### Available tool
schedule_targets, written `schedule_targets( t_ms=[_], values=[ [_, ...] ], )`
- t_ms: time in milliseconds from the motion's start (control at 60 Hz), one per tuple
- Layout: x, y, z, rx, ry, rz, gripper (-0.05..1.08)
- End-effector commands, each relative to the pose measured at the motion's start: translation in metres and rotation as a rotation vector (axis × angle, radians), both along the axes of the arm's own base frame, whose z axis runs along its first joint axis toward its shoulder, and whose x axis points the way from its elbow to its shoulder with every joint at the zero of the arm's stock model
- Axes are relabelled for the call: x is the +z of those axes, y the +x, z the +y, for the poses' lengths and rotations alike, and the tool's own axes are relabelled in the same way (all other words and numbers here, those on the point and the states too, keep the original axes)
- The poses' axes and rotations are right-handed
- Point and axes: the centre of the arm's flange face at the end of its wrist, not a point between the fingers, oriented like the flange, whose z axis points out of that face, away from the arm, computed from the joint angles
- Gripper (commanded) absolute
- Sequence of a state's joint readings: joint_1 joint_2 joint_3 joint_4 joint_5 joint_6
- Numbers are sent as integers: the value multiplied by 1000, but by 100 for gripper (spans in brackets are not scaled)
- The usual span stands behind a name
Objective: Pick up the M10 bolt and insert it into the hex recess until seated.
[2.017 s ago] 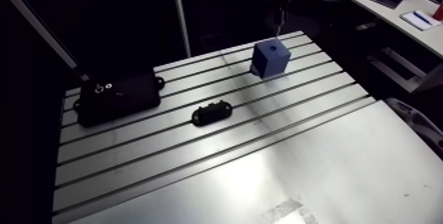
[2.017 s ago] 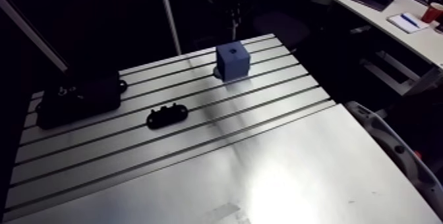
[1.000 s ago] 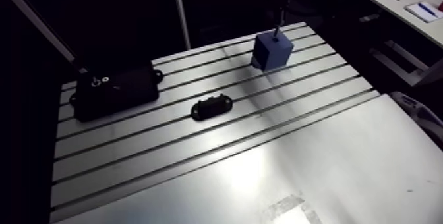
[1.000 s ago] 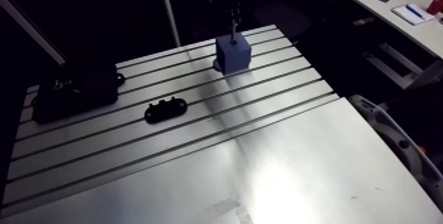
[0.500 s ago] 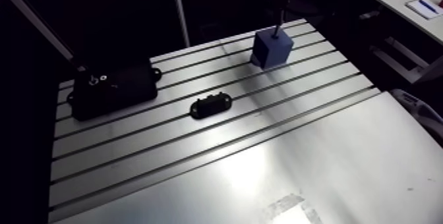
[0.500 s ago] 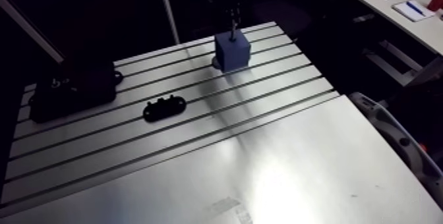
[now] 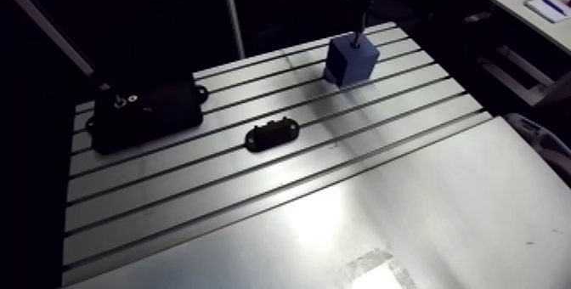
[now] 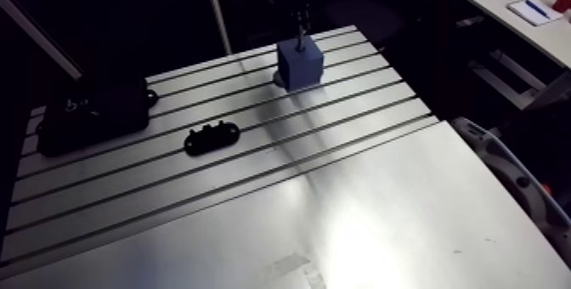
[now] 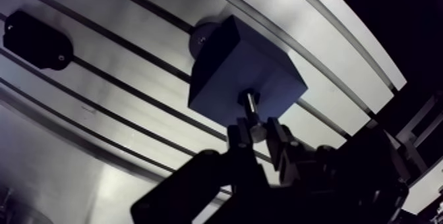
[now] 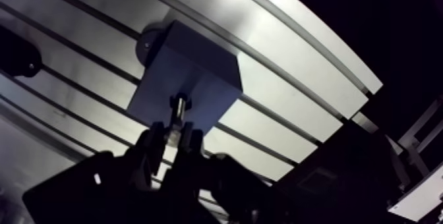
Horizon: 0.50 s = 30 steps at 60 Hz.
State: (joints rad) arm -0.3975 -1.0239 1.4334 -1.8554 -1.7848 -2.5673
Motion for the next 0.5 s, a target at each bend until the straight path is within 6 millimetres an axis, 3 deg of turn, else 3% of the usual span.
schedule_targets(
  t_ms=[17, 500],
  values=[
    [-2, 0, 0, 0, -1, -3, 77],
    [-6, -1, 1, 0, -4, -9, 77]
  ],
)
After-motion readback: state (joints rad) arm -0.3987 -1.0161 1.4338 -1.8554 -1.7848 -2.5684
